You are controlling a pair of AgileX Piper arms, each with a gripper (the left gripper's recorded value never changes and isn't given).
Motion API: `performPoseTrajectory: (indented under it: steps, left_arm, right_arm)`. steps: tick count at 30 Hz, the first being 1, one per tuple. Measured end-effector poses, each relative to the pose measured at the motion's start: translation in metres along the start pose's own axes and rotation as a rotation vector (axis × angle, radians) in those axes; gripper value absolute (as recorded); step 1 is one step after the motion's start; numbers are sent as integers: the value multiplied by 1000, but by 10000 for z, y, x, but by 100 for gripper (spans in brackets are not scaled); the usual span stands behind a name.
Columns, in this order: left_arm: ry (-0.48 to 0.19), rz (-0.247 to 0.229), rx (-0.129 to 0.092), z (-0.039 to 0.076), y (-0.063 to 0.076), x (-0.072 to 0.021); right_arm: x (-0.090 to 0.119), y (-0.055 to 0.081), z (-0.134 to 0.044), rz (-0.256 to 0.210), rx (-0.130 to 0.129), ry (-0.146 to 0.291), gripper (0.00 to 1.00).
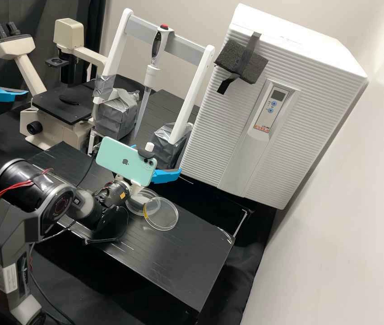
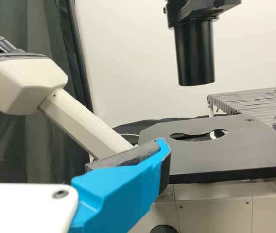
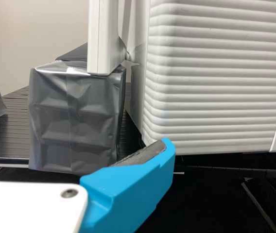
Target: Open the bottle
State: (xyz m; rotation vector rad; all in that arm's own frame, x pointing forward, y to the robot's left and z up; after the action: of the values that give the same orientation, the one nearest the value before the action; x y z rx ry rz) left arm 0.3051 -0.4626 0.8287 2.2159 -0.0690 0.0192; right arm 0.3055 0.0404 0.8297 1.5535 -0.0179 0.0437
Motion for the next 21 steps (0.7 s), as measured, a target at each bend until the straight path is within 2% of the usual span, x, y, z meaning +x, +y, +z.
performPoseTrajectory:
  steps: [9,12,13,19,20,21]
  left_arm:
    - [-2,0,1,1,0,0]
    - [-17,-6,2,38,-6,-56]
    - [-43,-9,5,79,-2,-89]
    - [-206,-8,-26,317,53,-301]
    - [-249,-7,-41,378,61,-348]
    - [-279,-4,-46,421,72,-380]
  right_arm:
    - [0,0,0,0,0,0,100]
    - [0,0,0,0,0,0,100]
    - [0,0,0,0,0,0,100]
    - [0,0,0,0,0,0,100]
    - [0,0,0,0,0,0,100]
    - [0,0,0,0,0,0,100]
